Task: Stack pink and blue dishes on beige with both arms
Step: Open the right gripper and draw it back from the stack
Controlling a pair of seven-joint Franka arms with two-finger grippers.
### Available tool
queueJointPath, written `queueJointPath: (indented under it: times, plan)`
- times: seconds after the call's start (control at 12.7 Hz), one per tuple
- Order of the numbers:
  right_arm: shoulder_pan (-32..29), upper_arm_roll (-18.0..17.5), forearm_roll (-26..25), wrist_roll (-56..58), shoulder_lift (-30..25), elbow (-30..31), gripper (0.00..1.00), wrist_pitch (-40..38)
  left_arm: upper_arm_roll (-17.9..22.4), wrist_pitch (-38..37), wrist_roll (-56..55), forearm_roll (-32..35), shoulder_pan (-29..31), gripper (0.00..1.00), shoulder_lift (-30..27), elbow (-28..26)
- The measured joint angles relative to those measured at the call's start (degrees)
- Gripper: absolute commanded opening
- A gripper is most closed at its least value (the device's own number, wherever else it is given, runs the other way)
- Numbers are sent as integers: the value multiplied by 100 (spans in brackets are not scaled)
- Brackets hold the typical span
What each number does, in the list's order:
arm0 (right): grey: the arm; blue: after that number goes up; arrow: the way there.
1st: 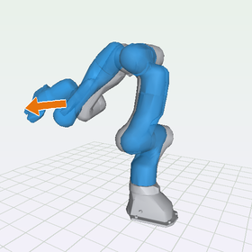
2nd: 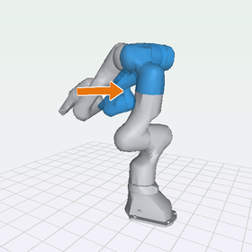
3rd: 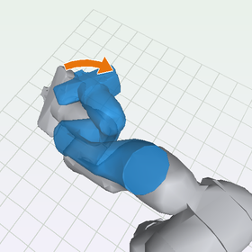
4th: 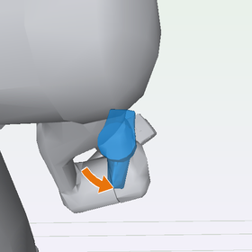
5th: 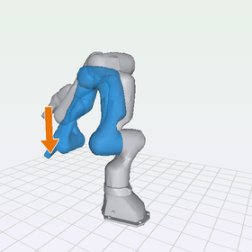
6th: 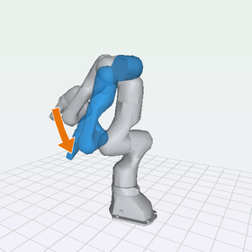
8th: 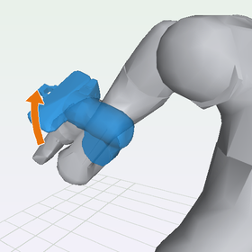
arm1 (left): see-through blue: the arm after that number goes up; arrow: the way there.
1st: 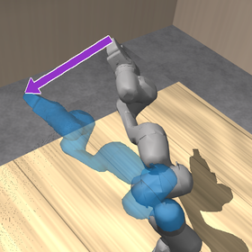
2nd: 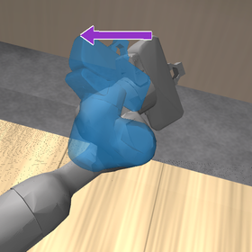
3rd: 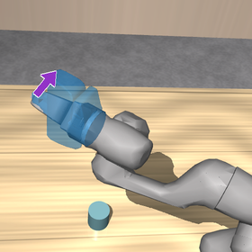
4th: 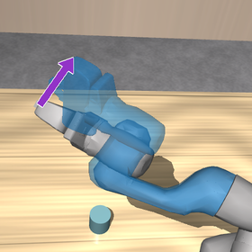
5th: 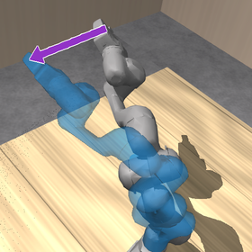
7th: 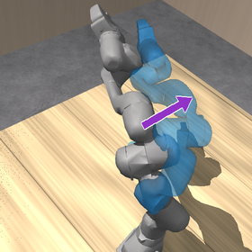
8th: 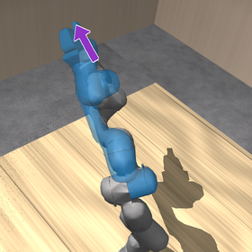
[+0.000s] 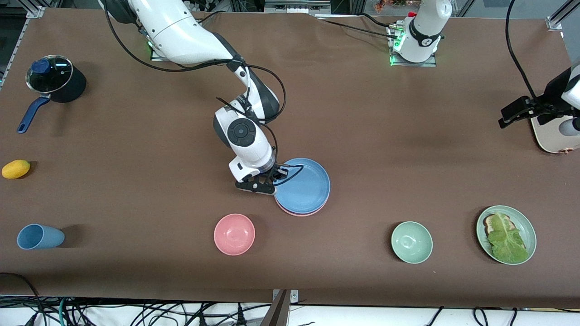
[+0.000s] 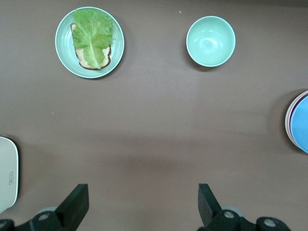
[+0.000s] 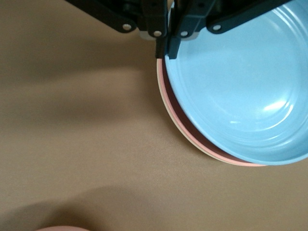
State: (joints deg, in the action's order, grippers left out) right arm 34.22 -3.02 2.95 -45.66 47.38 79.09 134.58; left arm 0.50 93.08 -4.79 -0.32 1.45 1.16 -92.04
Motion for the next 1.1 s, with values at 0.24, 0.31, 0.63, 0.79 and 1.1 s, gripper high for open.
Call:
queueJointPath:
  times: [0.24,0.31,0.63,0.79,1.1]
  plan:
    - [-1,6,-4,0,3,-17,71,14,2,2,0,0,-5,100,3,-34]
    - [-1,9,-5,0,3,-44,82,15,1,3,0,0,-5,100,3,-40]
    - [-18,233,-27,45,-91,-213,100,-189,-1,70,0,0,-10,100,4,-44]
    - [-41,553,-37,361,-348,-308,100,-716,4,80,-2,0,-8,100,21,-46]
    - [-149,1311,-36,1668,-1341,-372,100,-2437,18,117,-4,0,8,100,24,-41]
